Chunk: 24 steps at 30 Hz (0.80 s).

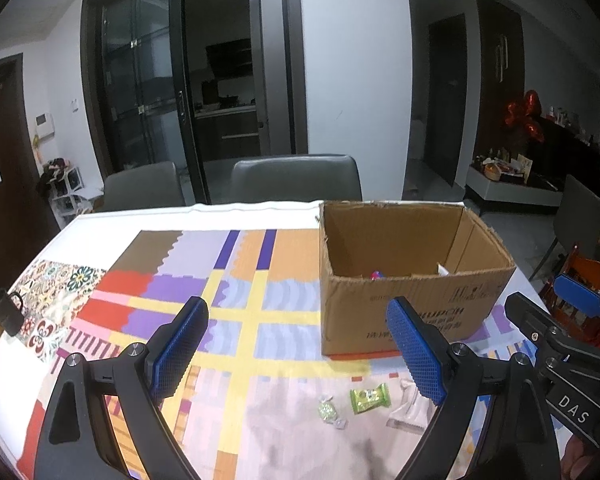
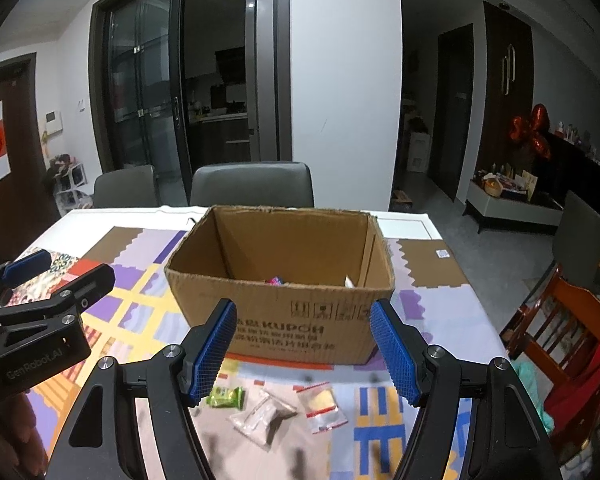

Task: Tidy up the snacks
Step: 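Withdraw both tools from the box toward the remaining snacks, then lower both tools toward the green candy and the clear cake bag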

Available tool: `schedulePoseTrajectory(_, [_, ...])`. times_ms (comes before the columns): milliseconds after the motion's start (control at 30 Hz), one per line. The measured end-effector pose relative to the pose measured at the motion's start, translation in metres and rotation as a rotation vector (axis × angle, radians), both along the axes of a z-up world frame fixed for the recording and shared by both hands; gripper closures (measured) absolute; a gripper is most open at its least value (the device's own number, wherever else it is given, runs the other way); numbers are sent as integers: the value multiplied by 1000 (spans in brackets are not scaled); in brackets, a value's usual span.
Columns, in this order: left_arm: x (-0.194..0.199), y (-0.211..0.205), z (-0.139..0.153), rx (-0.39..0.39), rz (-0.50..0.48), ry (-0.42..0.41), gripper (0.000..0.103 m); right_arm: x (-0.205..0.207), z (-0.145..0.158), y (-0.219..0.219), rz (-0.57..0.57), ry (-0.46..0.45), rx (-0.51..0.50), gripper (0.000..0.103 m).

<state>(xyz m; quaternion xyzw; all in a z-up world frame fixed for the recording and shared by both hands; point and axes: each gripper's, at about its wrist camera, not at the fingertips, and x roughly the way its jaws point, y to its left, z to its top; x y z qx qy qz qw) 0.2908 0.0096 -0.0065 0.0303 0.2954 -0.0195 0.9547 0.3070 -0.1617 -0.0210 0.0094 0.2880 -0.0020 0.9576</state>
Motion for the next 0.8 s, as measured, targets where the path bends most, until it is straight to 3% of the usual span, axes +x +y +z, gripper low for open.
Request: schedulePoseTrajectory(800, [-4, 12, -67, 9, 38, 139, 11, -6, -50, 22, 29, 114, 3, 33])
